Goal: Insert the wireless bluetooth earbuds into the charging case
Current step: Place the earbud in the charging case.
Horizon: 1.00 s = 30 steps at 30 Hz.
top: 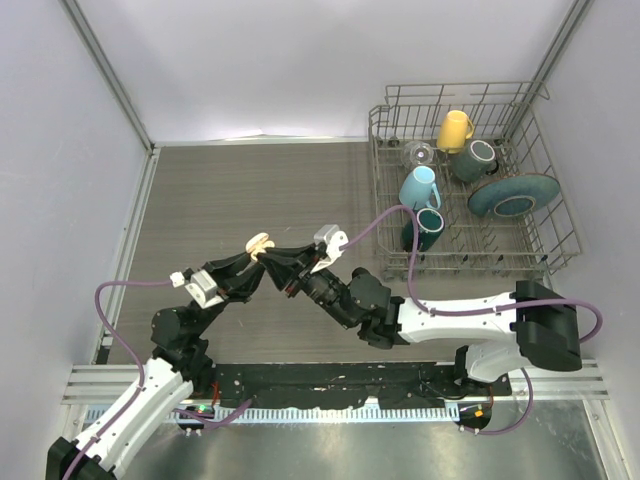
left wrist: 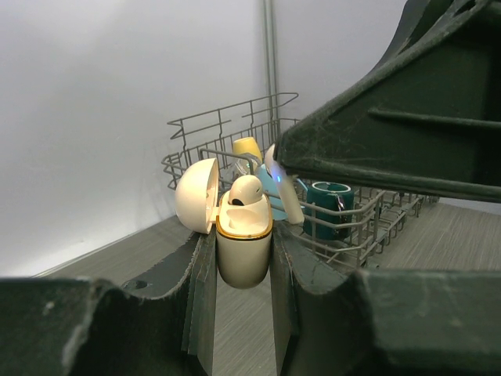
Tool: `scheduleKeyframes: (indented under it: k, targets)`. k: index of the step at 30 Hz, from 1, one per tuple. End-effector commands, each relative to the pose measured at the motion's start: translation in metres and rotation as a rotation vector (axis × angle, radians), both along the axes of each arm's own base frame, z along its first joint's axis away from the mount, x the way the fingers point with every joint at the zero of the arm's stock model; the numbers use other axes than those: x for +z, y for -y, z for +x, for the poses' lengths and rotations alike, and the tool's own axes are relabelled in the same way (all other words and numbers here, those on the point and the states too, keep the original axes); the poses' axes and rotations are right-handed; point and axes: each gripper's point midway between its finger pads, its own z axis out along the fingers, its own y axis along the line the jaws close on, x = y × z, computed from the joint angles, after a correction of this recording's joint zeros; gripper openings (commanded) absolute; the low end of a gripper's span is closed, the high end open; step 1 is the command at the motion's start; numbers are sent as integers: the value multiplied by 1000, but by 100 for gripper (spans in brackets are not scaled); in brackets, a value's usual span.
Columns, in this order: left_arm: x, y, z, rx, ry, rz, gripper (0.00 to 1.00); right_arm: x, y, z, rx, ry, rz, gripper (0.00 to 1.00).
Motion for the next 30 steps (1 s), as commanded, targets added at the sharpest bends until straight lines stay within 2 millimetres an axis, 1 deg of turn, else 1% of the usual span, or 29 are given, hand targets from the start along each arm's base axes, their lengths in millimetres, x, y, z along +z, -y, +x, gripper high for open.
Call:
scheduleKeyframes:
  k: [1,5,13,21,30]
  targets:
    - [12,-5,-1,25,63,-14,0,50,5,1,-27,53,134,1]
    - [11,-4,-2,19,64,-8,0,51,4,4,-47,56,139,1]
    - [13,-4,-5,11,70,-10,0,44,0,8,-65,47,128,1]
    - [15,-3,-8,-3,74,-17,0,38,0,14,-98,33,126,1]
    - [12,-2,-8,-9,66,-13,0,35,-4,14,-91,30,131,1]
